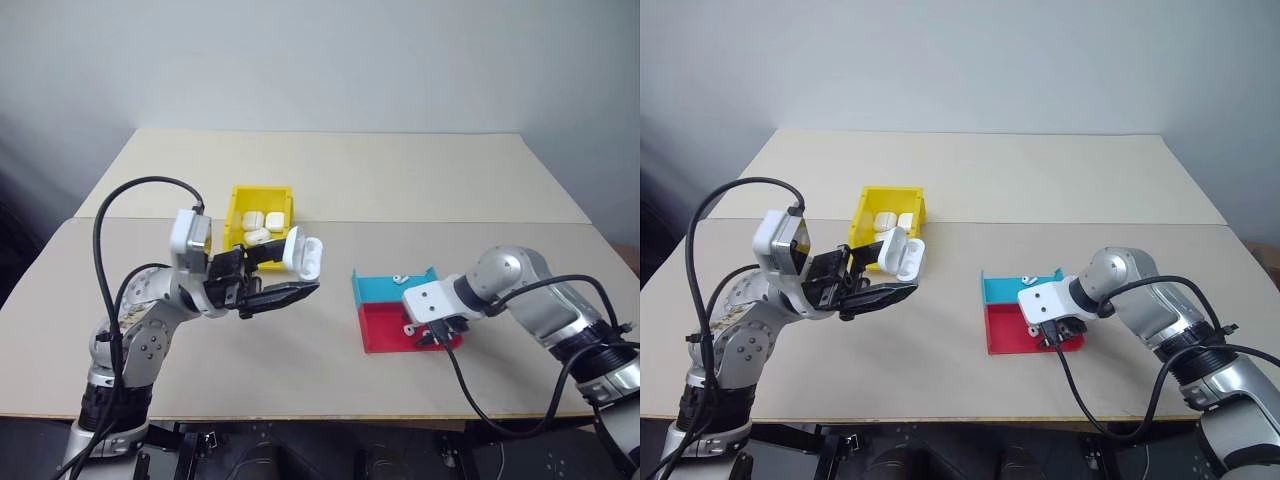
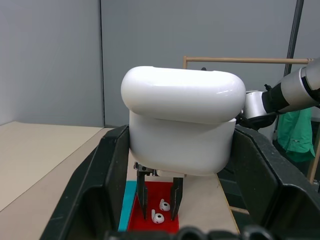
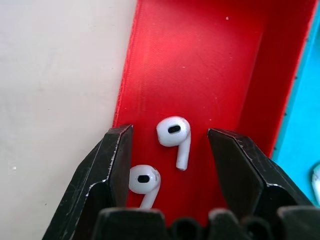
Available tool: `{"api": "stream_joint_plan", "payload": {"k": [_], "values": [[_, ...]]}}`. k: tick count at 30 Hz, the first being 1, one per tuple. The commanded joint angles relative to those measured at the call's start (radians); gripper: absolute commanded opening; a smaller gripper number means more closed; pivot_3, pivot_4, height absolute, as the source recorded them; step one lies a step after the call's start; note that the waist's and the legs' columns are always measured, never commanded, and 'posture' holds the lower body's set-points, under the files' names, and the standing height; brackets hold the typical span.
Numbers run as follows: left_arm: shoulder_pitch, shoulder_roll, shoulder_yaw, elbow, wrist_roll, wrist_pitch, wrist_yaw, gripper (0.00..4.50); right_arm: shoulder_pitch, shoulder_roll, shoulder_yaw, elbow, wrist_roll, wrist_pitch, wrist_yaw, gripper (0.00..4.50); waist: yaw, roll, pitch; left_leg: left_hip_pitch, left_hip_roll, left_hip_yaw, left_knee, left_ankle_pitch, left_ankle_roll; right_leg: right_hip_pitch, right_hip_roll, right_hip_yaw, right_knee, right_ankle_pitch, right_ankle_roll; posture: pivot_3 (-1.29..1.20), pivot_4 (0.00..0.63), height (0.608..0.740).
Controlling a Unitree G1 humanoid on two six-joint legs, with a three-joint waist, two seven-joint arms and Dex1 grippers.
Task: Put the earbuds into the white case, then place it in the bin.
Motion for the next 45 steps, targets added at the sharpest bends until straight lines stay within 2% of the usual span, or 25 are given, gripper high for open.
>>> {"api": "stream_joint_plan", "payload": {"k": [1, 3, 8, 9, 13, 17, 21, 27, 31, 33, 37, 41, 45], "values": [[0.001, 0.007, 0.025, -0.041, -0.015, -0.016, 0.012, 2.76, 0.0, 0.008, -0.018, 0.004, -0.01, -0.016, 0.009, 2.68, 0.0, 0.0, 0.0, 0.0, 0.0, 0.0, 0.0, 0.0, 0.0, 0.0, 0.0, 0.0, 0.0, 0.0, 0.0, 0.0, 0.15, 0.74], [0.003, 0.009, 0.026, -0.043, -0.017, -0.015, 0.015, 2.76, 0.003, 0.015, -0.021, 0.004, -0.01, -0.012, 0.008, 2.26, 0.0, 0.0, 0.0, 0.0, 0.0, 0.0, 0.0, 0.0, 0.0, 0.0, 0.0, 0.0, 0.0, 0.0, 0.0, 0.0, 0.15, 0.74], [0.001, 0.014, 0.027, -0.048, -0.017, -0.011, 0.02, 2.76, 0.018, 0.016, -0.027, -0.008, -0.011, -0.007, 0.005, 0.74, 0.0, 0.0, 0.0, 0.0, 0.0, 0.0, 0.0, 0.0, 0.0, 0.0, 0.0, 0.0, 0.0, 0.0, 0.0, 0.0, 0.15, 0.74], [0.0, 0.016, 0.028, -0.047, -0.018, -0.011, 0.019, 2.76, 0.021, 0.016, -0.029, -0.012, -0.01, -0.004, 0.005, 0.61, 0.0, 0.0, 0.0, 0.0, 0.0, 0.0, 0.0, 0.0, 0.0, 0.001, 0.0, 0.0, 0.0, 0.0, 0.0, 0.0, 0.15, 0.74], [-0.007, 0.022, 0.027, -0.042, -0.023, -0.006, 0.012, 2.76, 0.052, 0.011, -0.085, -0.072, 0.044, 0.074, -0.001, 0.61, 0.001, 0.0, 0.0, 0.0, 0.0, 0.0, 0.0, 0.0, 0.0, 0.001, 0.0, 0.0, 0.0, 0.0, 0.0, 0.0, 0.15, 0.74], [-0.021, 0.017, 0.018, -0.035, -0.028, 0.0, 0.01, 2.76, 0.055, 0.037, -0.225, -0.179, 0.181, 0.28, -0.048, 0.61, 0.001, 0.0, 0.0, 0.0, 0.0, 0.0, 0.0, 0.0, 0.0, 0.0, 0.0, 0.0, 0.0, 0.0, 0.0, 0.0, 0.15, 0.74], [-0.049, 0.012, 0.0, -0.01, -0.033, 0.008, -0.011, 2.76, 0.054, 0.115, -0.413, -0.308, 0.393, 0.554, -0.161, 0.61, 0.001, 0.0, 0.0, 0.0, 0.001, 0.0, 0.0, 0.0, 0.0, 0.0, 0.001, 0.0, 0.0, 0.0, 0.0, 0.0, 0.15, 0.74], [-0.099, 0.008, -0.017, 0.043, -0.021, 0.006, -0.028, 2.76, 0.094, 0.241, -0.585, -0.356, 0.571, 0.658, -0.324, 0.61, 0.003, 0.0, 0.0, 0.0, 0.001, -0.001, 0.0, -0.003, 0.005, 0.001, 0.001, -0.001, 0.0, 0.0, 0.0, 0.0, 0.15, 0.74], [-0.122, 0.003, -0.017, 0.068, -0.03, 0.037, 0.0, 2.76, 0.036, 0.455, -0.824, -0.415, 0.881, 0.791, -0.595, 0.61, 0.0, 0.0, 0.0, 0.0, 0.001, -0.001, 0.0, -0.003, 0.004, 0.0, 0.001, 0.0, 0.001, 0.0, -0.001, 0.0, 0.15, 0.74], [-0.133, -0.011, -0.021, 0.077, -0.027, 0.047, 0.018, 2.76, 0.032, 0.546, -0.881, -0.47, 1.008, 0.813, -0.719, 0.61, 0.0, 0.001, 0.0, 0.0, 0.001, -0.001, -0.001, -0.002, 0.004, 0.0, 0.002, 0.0, 0.001, 0.0, -0.001, 0.0, 0.15, 0.74], [-0.165, -0.037, -0.041, 0.096, -0.015, 0.059, 0.038, 2.76, 0.06, 0.669, -0.859, -0.584, 1.138, 0.803, -0.903, 0.61, 0.0, 0.001, 0.0, 0.0, 0.001, 0.0, -0.001, -0.002, 0.004, 0.0, 0.002, 0.0, 0.001, 0.0, -0.001, 0.0, 0.15, 0.74], [-0.208, -0.065, -0.054, 0.126, -0.006, 0.064, 0.045, 2.76, 0.105, 0.73, -0.761, -0.648, 1.139, 0.762, -0.985, 0.61, 0.0, 0.001, 0.0, 0.0, 0.001, -0.001, -0.001, -0.003, 0.005, 0.0, 0.002, 0.0, 0.001, 0.0, -0.001, 0.0, 0.15, 0.74], [-0.224, -0.072, -0.054, 0.142, -0.005, 0.065, 0.028, 2.76, 0.14, 0.729, -0.681, -0.659, 1.086, 0.713, -0.997, 0.61, -0.001, 0.001, -0.001, 0.0, 0.001, -0.001, -0.001, -0.003, 0.005, 0.0, 0.002, 0.0, 0.001, 0.0, -0.001, 0.0, 0.15, 0.74]]}}
